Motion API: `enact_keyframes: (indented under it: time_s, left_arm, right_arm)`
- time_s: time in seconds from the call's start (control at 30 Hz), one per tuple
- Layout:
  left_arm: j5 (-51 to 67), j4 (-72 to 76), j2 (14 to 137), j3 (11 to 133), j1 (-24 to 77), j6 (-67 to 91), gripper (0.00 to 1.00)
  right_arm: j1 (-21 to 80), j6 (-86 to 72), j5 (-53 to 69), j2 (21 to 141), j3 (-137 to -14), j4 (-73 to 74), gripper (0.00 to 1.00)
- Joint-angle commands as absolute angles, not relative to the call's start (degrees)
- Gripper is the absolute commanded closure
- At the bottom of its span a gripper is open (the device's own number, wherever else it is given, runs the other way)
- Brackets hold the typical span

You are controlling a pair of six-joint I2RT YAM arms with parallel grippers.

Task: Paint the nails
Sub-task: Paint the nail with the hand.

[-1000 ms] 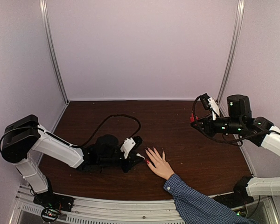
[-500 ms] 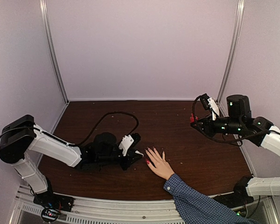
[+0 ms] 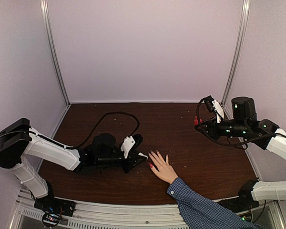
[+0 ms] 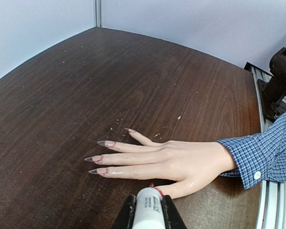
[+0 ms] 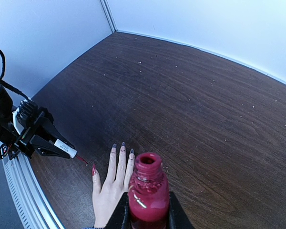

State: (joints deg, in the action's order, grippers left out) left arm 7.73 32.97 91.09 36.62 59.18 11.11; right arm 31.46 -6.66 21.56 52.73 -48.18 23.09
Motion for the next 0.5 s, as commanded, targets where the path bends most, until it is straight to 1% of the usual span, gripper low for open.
enact_keyframes:
  time_s: [0.0,0.47]
  left_arm:
    - [9.9,35.5,93.2,37.1,59.5,9.5,1.0]
    - [8.3,33.5,95.3,38.8,59.9,9.4,1.0]
  right_arm:
    - [31.1,-6.7,21.0,52.5,-48.7,21.8,1.0]
    - [31.1,-6.7,21.0,52.5,-48.7,21.8,1.0]
